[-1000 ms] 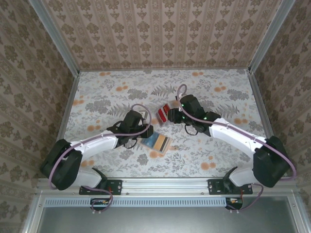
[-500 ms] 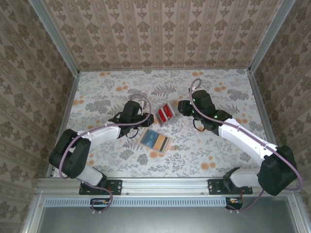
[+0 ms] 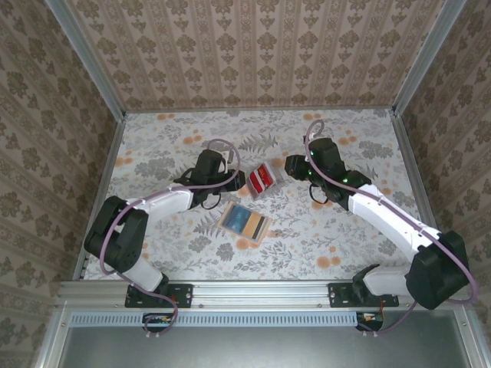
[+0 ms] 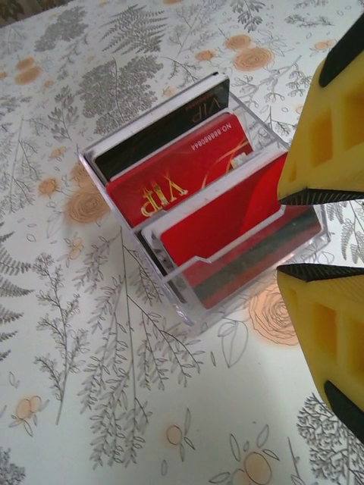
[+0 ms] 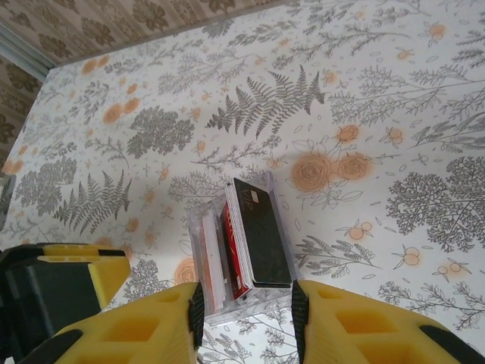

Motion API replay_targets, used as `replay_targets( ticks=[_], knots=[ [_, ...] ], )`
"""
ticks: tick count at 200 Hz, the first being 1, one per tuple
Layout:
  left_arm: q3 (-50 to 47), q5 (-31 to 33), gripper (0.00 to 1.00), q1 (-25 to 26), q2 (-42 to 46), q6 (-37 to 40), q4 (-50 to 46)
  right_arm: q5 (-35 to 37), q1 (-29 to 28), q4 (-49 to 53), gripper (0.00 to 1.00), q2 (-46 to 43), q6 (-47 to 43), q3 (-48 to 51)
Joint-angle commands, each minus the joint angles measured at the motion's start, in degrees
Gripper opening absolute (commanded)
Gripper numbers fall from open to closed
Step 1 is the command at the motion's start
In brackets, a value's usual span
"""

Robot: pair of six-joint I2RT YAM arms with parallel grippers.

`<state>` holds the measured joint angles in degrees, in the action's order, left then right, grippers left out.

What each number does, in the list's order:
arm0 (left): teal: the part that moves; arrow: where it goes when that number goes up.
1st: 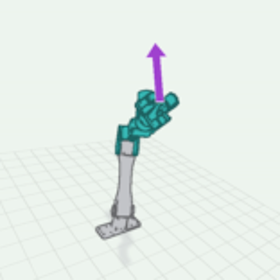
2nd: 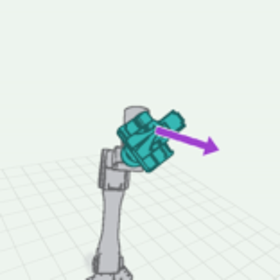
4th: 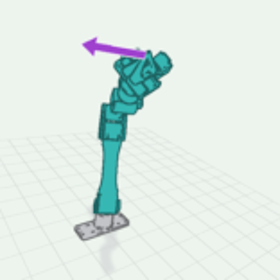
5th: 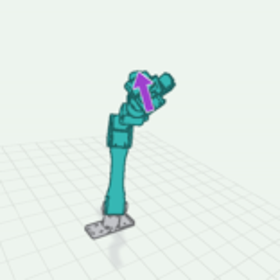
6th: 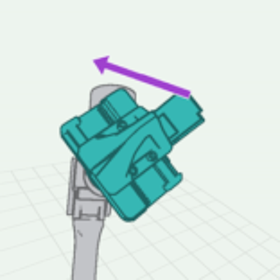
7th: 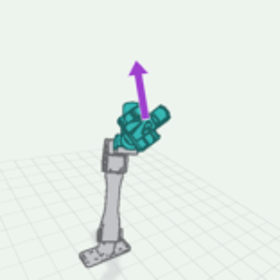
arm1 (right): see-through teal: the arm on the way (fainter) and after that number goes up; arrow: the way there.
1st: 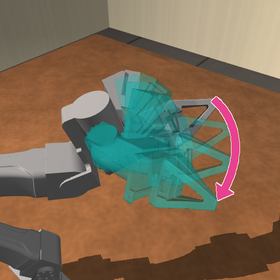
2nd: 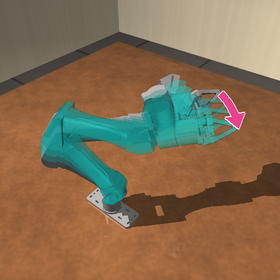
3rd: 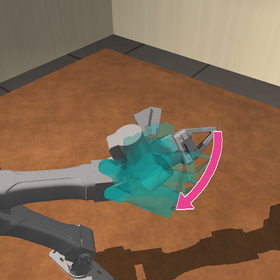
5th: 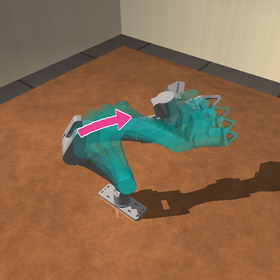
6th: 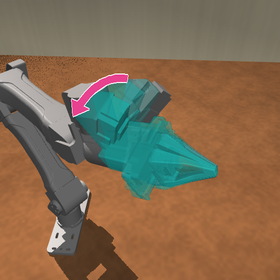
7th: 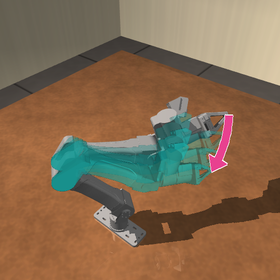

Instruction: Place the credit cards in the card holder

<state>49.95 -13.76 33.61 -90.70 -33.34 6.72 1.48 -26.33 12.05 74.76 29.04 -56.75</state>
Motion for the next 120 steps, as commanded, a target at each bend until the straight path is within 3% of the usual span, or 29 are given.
replay_targets(
  ticks=[1, 120],
  knots=[
    [1.7, -1.3, 0.29, -0.4, -2.2, 0.8, 0.5, -3.9, 0.2, 2.7, 0.40, 3.3, -1.4, -4.0],
    [3.7, -7.5, 0.29, -3.4, -11.5, -1.3, 6.4, -8.6, 0.3, 6.5, 0.41, 19.4, -2.8, -14.5]
  ],
)
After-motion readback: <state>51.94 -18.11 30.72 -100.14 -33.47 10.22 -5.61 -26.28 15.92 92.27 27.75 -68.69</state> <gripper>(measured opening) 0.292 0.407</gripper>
